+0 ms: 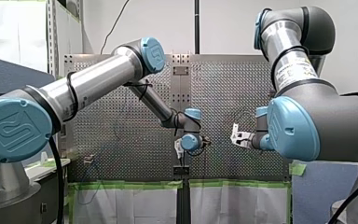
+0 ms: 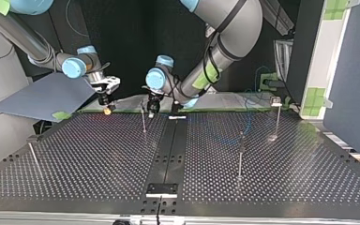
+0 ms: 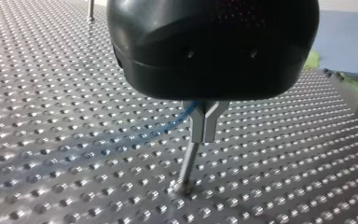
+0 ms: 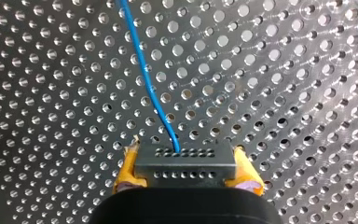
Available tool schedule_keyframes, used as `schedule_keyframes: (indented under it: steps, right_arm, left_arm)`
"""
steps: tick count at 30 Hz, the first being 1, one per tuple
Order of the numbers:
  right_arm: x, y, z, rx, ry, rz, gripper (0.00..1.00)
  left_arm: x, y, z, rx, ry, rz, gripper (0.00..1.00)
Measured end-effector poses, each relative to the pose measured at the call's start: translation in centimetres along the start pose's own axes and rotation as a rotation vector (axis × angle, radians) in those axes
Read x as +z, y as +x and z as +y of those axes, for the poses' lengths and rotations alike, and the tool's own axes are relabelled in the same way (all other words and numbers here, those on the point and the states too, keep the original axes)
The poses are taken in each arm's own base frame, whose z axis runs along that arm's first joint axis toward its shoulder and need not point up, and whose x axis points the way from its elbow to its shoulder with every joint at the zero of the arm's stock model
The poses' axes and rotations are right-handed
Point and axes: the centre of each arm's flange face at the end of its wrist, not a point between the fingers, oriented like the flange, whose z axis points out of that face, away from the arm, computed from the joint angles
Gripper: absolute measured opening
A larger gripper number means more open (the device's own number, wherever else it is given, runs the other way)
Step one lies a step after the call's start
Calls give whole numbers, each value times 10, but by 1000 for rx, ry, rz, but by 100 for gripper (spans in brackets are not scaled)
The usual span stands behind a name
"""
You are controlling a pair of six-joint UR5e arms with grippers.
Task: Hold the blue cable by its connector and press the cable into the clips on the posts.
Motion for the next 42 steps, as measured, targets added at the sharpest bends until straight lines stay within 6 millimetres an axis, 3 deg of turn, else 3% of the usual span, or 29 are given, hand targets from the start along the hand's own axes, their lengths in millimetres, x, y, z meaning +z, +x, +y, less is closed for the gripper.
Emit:
schedule_keyframes:
  steps: [16, 17, 18, 20, 21, 23, 24, 25, 42]
  right_arm:
    - [6, 8, 3, -6, 0, 14, 0]
    - [6, 8, 3, -6, 0, 15, 0]
    - [6, 8, 3, -6, 1, 15, 0]
    - [6, 8, 3, -6, 1, 15, 0]
    - [6, 8, 3, -6, 0, 15, 0]
    - [6, 8, 3, -5, 0, 13, 0]
    - [6, 7, 3, -5, 0, 11, 0]
    - [6, 7, 3, -4, 0, 9, 0]
    - [4, 6, 3, 2, -2, -4, 0]
  left_arm:
    - [11, -9, 18, -4, -21, -5, 0]
    - [12, -9, 19, -2, -23, -4, 7]
    - [12, -9, 20, 1, -24, -4, 7]
    - [12, -9, 20, 9, -26, -2, 29]
    - [11, -9, 21, 15, -28, 1, 29]
    - [11, -9, 22, 33, -38, 8, 71]
    - [10, -9, 23, 42, -44, 11, 71]
    - [10, -8, 24, 52, -49, 15, 99]
    - [-3, -8, 29, 172, -110, 106, 99]
